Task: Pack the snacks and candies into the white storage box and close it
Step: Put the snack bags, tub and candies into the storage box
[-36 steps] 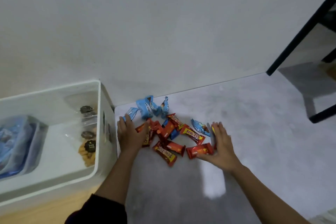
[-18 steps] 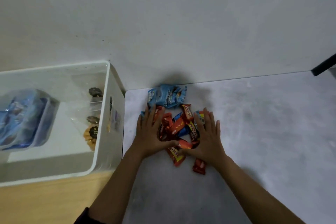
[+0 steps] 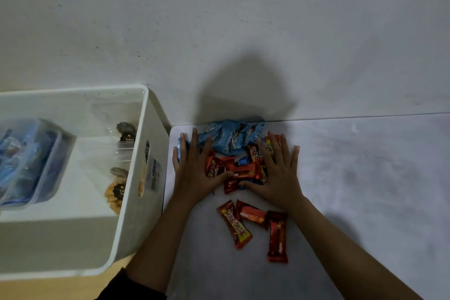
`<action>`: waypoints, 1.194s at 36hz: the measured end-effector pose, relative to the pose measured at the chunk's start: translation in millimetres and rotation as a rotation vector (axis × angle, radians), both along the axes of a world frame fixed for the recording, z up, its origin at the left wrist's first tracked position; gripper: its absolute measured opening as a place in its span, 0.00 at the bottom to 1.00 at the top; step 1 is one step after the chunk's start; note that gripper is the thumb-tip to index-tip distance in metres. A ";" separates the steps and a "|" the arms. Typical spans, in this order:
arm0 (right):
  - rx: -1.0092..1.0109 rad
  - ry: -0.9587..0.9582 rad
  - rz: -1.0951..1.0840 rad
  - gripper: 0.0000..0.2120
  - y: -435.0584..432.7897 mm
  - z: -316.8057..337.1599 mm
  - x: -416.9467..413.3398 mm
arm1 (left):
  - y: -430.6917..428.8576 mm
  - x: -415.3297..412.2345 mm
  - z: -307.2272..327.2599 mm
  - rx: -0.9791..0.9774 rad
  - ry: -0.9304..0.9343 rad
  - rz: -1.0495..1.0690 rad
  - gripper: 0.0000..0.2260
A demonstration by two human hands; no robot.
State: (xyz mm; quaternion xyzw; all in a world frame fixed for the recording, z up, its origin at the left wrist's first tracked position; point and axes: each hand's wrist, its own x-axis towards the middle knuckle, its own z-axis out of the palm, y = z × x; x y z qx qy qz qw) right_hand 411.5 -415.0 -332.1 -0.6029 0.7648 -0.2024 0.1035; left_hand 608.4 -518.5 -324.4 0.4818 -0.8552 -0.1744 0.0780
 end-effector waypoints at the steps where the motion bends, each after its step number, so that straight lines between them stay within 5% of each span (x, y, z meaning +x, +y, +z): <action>1: -0.010 0.008 0.007 0.48 -4.5 0.2 -1.6 | -4.5 -2.9 0.1 0.010 -0.008 0.004 0.45; 19: 0.063 0.116 0.113 0.50 -45.0 9.4 -27.2 | -29.2 -26.6 2.3 0.007 0.008 -0.114 0.27; 28: 0.000 0.076 -0.005 0.35 -27.0 11.2 -40.7 | -20.5 -31.7 3.3 0.023 0.004 -0.052 0.26; 36: -0.084 -0.002 -0.105 0.33 -8.9 11.1 -50.3 | -19.7 -46.9 1.9 -0.017 -0.026 0.078 0.33; 43: -0.059 0.029 -0.228 0.33 -2.6 13.9 -57.3 | -18.5 -50.5 1.2 -0.069 -0.048 0.046 0.30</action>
